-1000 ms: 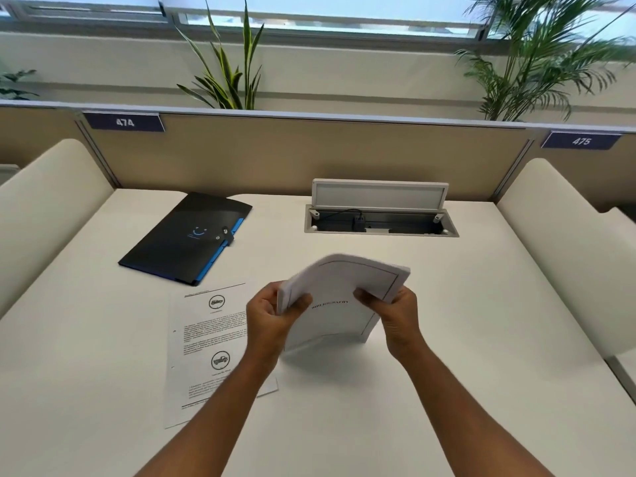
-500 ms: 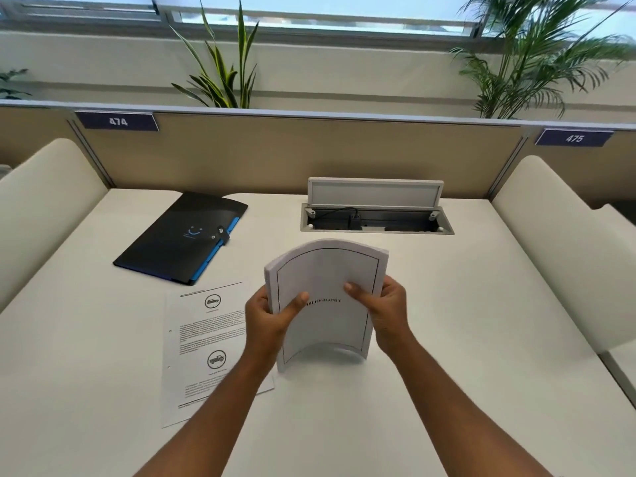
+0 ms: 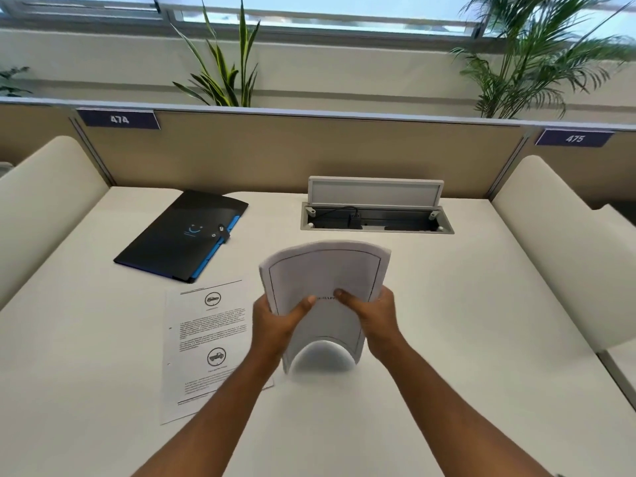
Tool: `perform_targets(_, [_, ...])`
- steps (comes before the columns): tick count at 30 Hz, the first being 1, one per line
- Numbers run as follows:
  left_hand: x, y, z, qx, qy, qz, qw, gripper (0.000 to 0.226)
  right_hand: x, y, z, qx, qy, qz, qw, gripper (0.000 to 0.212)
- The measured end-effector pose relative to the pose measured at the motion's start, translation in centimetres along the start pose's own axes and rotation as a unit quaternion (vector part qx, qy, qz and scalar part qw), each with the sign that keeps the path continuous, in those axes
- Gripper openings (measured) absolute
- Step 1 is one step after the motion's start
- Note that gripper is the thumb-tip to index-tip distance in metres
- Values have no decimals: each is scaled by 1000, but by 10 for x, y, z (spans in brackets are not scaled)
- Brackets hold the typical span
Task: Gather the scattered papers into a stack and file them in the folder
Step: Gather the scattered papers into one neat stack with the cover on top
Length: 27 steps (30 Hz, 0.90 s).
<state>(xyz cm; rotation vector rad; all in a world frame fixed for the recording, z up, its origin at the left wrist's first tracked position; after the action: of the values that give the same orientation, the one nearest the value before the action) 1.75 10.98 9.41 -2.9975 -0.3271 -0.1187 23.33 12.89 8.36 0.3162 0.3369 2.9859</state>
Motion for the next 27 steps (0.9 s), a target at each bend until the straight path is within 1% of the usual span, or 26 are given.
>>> perform_targets(2, [-9, -7, -5, 16, 14, -10, 1000, 28, -9, -2, 8, -19, -20, 1, 1000, 31])
perform_targets(3, [-6, -7, -6, 19, 11, 7, 1000, 29, -9, -1, 6, -13, -20, 5, 1000, 32])
perform_targets(5, [8, 2, -4, 12, -11, 46, 999, 37, 1, 5, -4, 14, 14, 12, 1000, 40])
perform_targets(6, [11, 4, -4, 11, -16, 44, 999, 39, 4, 7, -4, 12, 24, 10, 1000, 42])
perform_targets(7, [8, 2, -4, 11, -13, 24, 1000, 38, 2, 7, -1, 2, 19, 2, 1000, 40])
perform_targets(9, [-6, -5, -4, 17, 13, -14, 1000, 29, -11, 1, 9, -21, -11, -11, 1000, 29])
perform_targets(10, [-9, -7, -2, 18, 14, -9, 1000, 26, -16, 0, 11, -23, -16, -10, 1000, 25])
perform_targets(11, [-8, -6, 1, 12, 2, 12, 1000, 27, -17, 0, 9, -16, -8, -5, 1000, 22])
perform_targets(13, [4, 4, 13, -22, -34, 61, 997, 36, -12, 2, -3, 7, 49, -4, 999, 17])
perform_targets(14, [7, 8, 17, -27, -51, 69, 996, 40, -10, 3, -7, 11, 70, -16, 997, 15])
perform_targets(15, [5, 7, 19, -22, -71, 60, 995, 44, -12, 3, -7, 14, 68, -37, 997, 17])
perform_targets(16, [-2, 5, 20, -14, -91, 36, 995, 50, -17, 2, -5, 21, 43, -63, 997, 22])
perform_targets(18, [-23, 2, 22, -9, -117, -33, 993, 67, -30, 0, -1, 45, -63, -93, 993, 37])
perform_targets(20, [-42, 10, 31, -46, -124, -97, 986, 84, -36, 1, -6, 82, -186, -85, 975, 47])
perform_targets(21, [-45, 16, 39, -77, -115, -105, 985, 88, -35, 3, -11, 109, -233, -79, 963, 49])
perform_targets(22, [-42, 20, 46, -105, -95, -94, 985, 87, -33, 5, -17, 140, -268, -76, 950, 51])
perform_targets(24, [-25, 22, 51, -137, -25, -35, 990, 65, -25, 11, -32, 203, -323, -76, 921, 49])
perform_targets(25, [-15, 22, 48, -136, 12, -10, 991, 52, -17, 15, -35, 225, -342, -65, 910, 49])
perform_targets(26, [-10, 21, 43, -129, 45, -3, 991, 44, -9, 18, -38, 237, -352, -50, 904, 49])
perform_targets(27, [-8, 19, 38, -120, 72, -15, 990, 42, -2, 20, -40, 238, -355, -34, 903, 51])
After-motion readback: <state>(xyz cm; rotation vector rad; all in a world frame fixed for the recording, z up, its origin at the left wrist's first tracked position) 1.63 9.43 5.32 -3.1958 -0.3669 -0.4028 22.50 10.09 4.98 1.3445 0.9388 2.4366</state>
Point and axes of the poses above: each hand's wrist, its own y-axis away from the middle knuckle, its own x-axis out of the palm, z = x × y, the point moved 8 cm from there along -y, towards the middle knuckle, and after that the axes turned 9 degrees about x, right-handed, at the moved point
